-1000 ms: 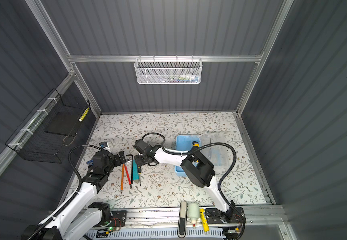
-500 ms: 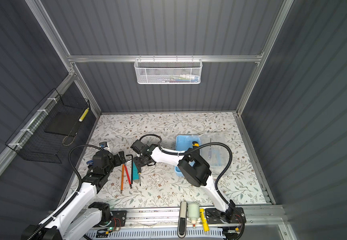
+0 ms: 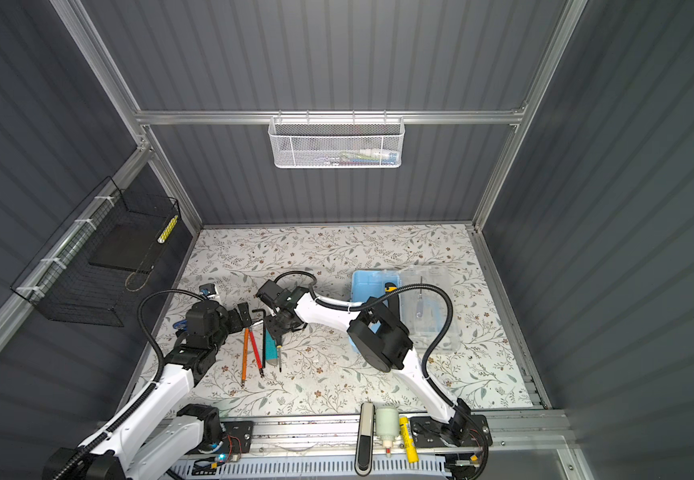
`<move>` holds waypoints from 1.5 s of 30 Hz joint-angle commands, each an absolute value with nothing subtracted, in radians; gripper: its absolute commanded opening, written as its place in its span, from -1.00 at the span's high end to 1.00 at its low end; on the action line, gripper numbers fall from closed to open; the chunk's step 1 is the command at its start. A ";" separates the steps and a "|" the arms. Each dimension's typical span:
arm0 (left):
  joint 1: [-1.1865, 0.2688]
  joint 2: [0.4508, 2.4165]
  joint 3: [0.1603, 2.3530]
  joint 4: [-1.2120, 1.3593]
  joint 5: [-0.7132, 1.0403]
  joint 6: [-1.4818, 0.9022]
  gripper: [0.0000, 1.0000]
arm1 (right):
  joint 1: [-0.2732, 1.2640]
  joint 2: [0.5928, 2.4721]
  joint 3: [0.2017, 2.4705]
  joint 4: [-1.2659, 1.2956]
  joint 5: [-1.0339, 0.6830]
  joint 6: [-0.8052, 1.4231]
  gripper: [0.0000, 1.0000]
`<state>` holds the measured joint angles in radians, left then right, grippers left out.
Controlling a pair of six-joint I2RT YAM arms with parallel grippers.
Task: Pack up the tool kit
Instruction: 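Grasp the black-and-yellow screwdriver with the right gripper and lift it, then carry the screwdriver to the box and lower it beside the knife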
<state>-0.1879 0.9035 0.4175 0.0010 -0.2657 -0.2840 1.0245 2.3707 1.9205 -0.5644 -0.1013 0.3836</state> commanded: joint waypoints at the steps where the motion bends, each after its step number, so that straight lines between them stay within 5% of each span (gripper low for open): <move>1: -0.184 0.896 0.411 -0.001 -0.263 -0.285 -0.99 | 1.032 2.380 1.944 -0.617 -0.104 0.371 -0.02; 17: -0.184 0.896 0.411 0.000 -0.261 -0.284 -0.99 | 1.031 2.330 1.890 -0.604 -0.008 0.432 0.48; 27: -0.184 0.885 0.407 -0.001 -0.265 -0.287 -0.99 | 1.010 2.232 1.831 -0.592 0.014 0.452 0.62; 35: -0.184 0.891 0.409 0.000 -0.254 -0.281 -0.99 | 0.873 1.903 1.569 -0.548 0.012 0.473 0.73; 45: -0.184 0.902 0.413 0.002 -0.242 -0.275 -0.99 | 0.550 1.554 1.473 -0.840 0.125 0.314 0.89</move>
<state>-0.1879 0.8978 0.4175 0.0010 -0.2577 -0.2836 0.6117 1.6142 1.5181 -0.7086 0.0738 0.3798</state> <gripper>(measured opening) 0.994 0.268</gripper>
